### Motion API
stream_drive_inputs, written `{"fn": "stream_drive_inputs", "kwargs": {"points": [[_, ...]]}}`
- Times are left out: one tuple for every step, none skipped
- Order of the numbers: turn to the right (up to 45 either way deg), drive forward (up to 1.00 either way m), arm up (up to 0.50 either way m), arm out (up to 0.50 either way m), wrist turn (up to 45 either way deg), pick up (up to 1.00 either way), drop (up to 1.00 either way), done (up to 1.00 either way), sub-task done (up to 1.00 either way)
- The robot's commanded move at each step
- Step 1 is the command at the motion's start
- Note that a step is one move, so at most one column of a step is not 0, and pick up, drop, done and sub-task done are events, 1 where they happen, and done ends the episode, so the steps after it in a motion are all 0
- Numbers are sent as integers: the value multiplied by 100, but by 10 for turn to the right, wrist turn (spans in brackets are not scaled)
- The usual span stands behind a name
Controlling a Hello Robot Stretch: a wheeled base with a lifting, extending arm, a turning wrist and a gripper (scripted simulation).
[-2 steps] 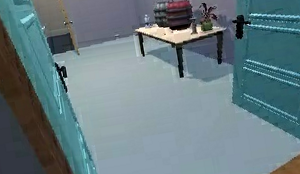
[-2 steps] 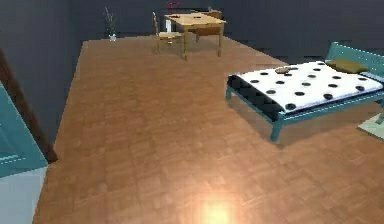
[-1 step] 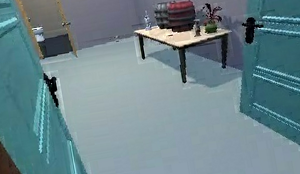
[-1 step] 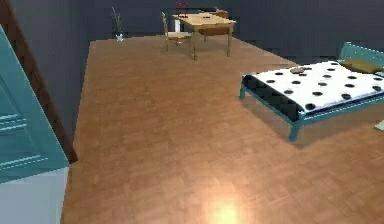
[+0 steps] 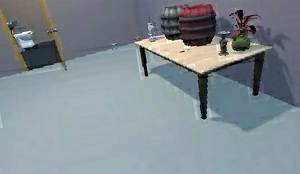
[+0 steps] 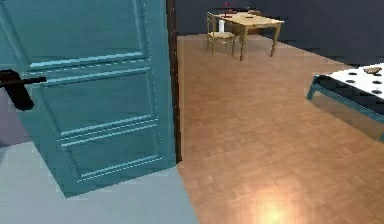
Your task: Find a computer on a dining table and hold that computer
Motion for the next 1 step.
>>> {"fn": "stream_drive_inputs", "kwargs": {"points": [[-60,0,0,0,0,0,0,0,0]]}}
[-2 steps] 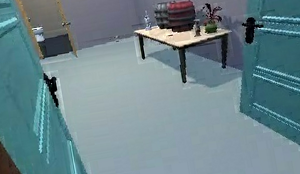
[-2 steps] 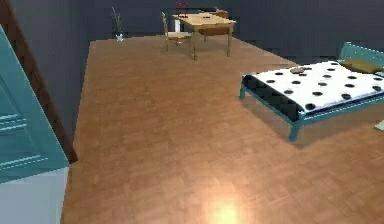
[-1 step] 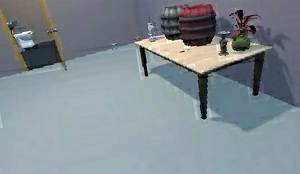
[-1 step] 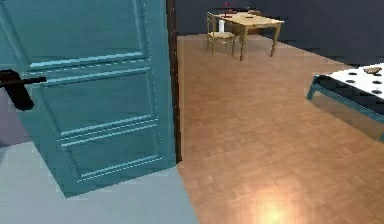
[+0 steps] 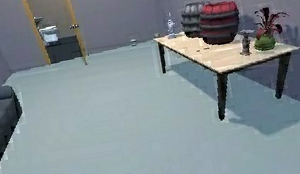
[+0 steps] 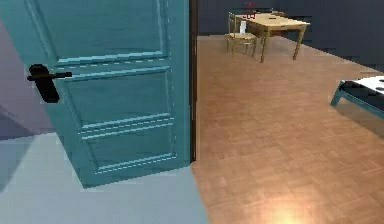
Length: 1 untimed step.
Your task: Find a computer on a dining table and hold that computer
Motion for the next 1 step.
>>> {"fn": "stream_drive_inputs", "kwargs": {"points": [[0,10,0,0,0,0,0,0,0]]}}
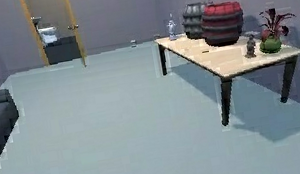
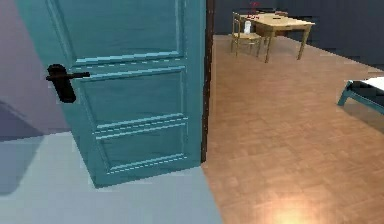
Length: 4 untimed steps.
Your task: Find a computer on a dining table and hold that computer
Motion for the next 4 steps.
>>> {"fn": "stream_drive_inputs", "kwargs": {"points": [[-150,0,0,0,0,0,0,0,0],[0,55,0,0,0,0,0,0,0],[-90,0,0,0,0,0,0,0,0],[0,100,0,0,0,0,0,0,0]]}}
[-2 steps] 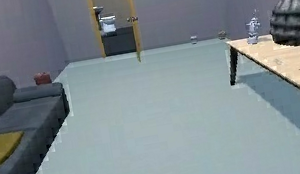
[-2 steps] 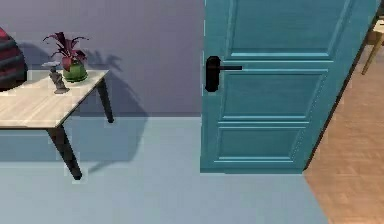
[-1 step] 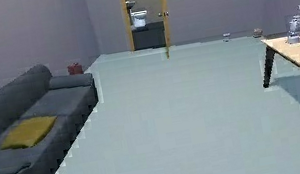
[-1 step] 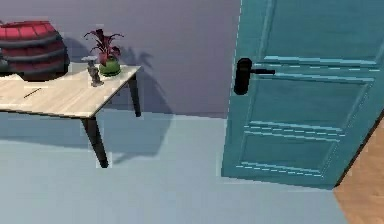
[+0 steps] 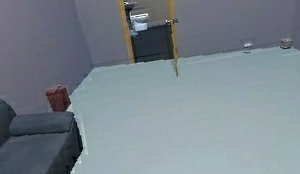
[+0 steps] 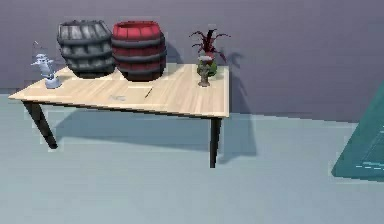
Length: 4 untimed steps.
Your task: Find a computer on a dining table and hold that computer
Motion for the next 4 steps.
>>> {"fn": "stream_drive_inputs", "kwargs": {"points": [[0,100,0,0,0,0,0,0,0],[0,100,0,0,0,0,0,0,0],[0,100,0,0,0,0,0,0,0],[-270,0,0,0,0,0,0,0,0]]}}
